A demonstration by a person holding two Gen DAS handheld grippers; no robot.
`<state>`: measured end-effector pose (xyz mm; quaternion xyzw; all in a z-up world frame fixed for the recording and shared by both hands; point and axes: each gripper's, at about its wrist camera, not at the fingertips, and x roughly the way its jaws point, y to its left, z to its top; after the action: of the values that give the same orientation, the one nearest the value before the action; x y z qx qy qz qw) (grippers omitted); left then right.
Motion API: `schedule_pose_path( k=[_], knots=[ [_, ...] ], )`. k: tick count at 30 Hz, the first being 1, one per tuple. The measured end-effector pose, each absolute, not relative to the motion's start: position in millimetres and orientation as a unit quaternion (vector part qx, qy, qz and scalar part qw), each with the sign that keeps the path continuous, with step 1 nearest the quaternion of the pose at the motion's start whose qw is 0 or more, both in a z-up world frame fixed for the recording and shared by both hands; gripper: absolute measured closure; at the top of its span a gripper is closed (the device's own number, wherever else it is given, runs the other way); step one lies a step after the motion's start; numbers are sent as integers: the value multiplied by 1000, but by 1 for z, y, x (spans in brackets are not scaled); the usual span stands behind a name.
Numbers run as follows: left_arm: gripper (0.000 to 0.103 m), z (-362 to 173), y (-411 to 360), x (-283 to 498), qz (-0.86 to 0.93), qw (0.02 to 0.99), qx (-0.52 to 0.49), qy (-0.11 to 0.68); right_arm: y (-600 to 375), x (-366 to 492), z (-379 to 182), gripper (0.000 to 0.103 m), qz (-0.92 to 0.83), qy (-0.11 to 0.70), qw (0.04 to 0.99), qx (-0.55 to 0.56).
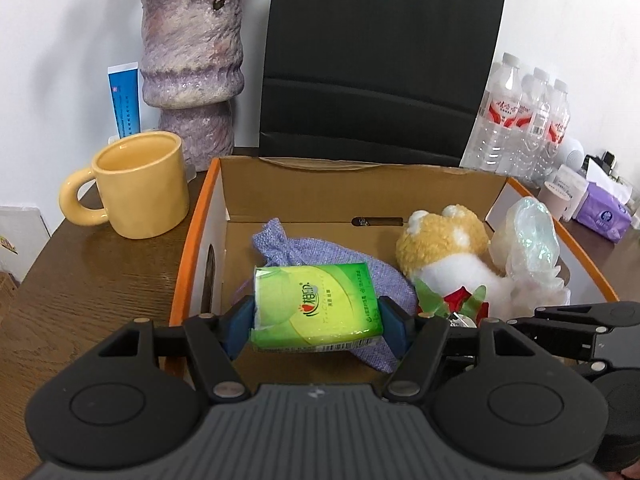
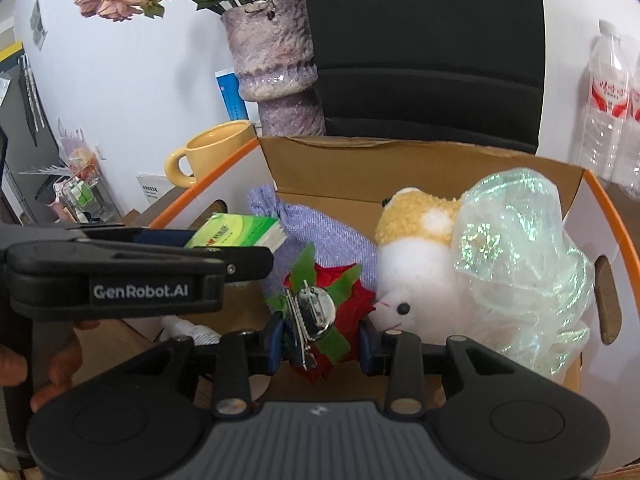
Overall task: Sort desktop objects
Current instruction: 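Lower the tissue pack and pinwheel toy into the box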
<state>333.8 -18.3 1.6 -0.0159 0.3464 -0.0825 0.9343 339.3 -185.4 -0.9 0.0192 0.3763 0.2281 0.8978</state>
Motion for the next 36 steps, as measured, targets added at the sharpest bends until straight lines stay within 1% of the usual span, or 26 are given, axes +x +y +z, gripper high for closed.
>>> schedule_pose_path(
  k=[13,30,32,34,36],
  knots=[
    [36,1,-26,332,-90,933,3,350,-190,340,0,67,220,382,897,22],
    [37,1,-29,330,-100,932,2,348,-194,346,0,67,213,392,895,21],
    [35,2,-29,330,-98,932,1,348,-195,346,0,67,214,393,894,22],
    [30,2,-29,329,-96,933,1,347,-195,346,0,66,214,394,894,23],
    [29,2,-29,329,-95,933,1,346,-195,346,0,65,213,394,894,23]
  ],
)
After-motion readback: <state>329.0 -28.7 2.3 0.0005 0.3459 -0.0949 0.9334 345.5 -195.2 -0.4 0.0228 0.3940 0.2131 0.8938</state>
